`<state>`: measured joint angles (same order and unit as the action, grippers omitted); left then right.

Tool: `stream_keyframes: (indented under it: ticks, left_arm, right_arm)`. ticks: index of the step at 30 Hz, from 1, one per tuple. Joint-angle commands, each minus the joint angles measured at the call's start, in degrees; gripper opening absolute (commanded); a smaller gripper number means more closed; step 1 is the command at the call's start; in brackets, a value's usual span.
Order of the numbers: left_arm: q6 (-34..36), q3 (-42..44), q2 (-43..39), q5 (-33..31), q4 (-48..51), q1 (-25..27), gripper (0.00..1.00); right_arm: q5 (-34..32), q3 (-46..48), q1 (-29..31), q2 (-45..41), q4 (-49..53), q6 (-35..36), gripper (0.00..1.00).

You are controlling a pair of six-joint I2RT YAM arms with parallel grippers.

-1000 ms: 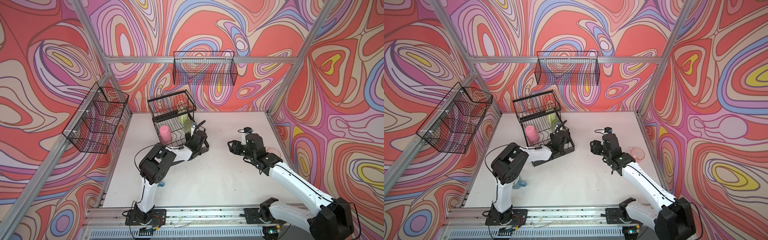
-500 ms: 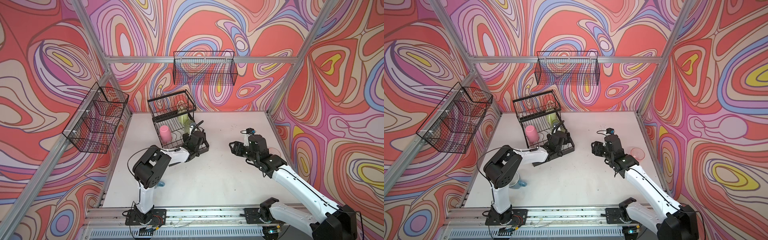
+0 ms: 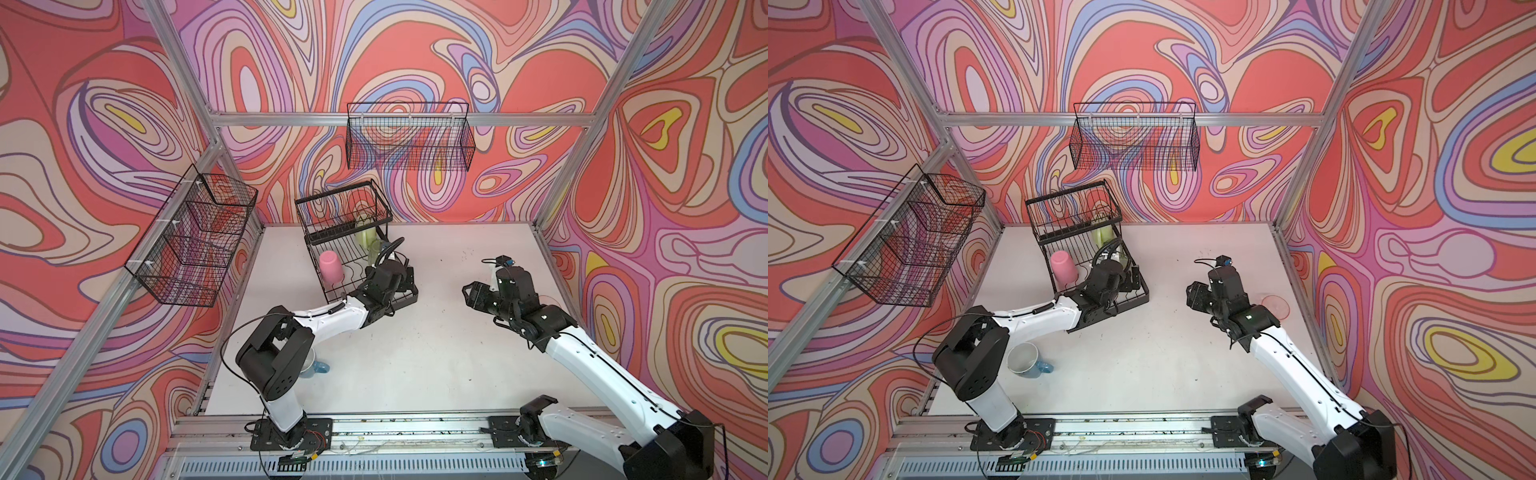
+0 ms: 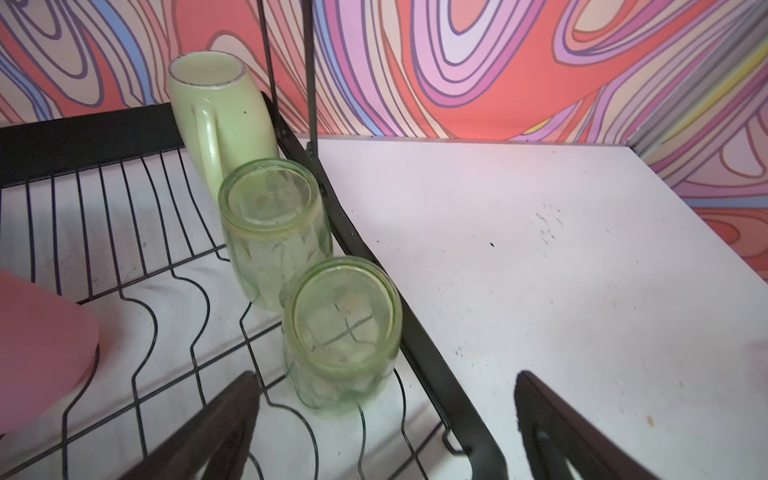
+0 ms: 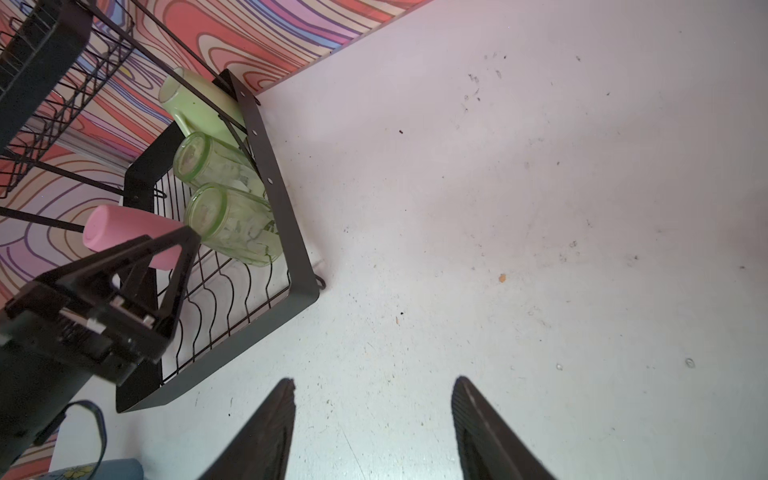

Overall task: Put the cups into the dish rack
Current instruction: 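Open the left gripper and lift it away from the rack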

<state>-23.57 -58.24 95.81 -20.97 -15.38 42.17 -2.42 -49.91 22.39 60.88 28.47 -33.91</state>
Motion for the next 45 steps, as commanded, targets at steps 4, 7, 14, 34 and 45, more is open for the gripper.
stream_keyframes:
  ticks: [4, 7, 14, 34, 45]
  left_arm:
    - [3.26, 3.97, -7.49, 1.55, 4.08, 4.04, 0.96]
    - [3.59, 5.03, -9.9, 0.76, 5.59, 6.42, 0.96]
    - [-1.51, 5.79, -13.22, -2.47, 10.62, 12.42, 0.94]
    - [-16.29, 1.3, -28.79, -12.85, 48.28, 19.1, 0.91]
    - [-20.2, 1.2, -35.74, -18.54, 60.61, 19.02, 0.92]
  right_arm:
    - [-0.66, -1.62, -0.45, 0.49, 4.12, -2.18, 0.61]
    - [-0.46, -1.51, -0.46, -0.3, 4.32, -2.51, 0.61]
    - [-0.08, -1.85, -0.47, -1.9, 4.53, -1.77, 0.6]
    - [6.69, 6.26, -0.43, -3.11, -9.47, 6.12, 0.59]
    - [6.09, 7.41, 5.52, -0.46, -16.66, 11.46, 0.59]
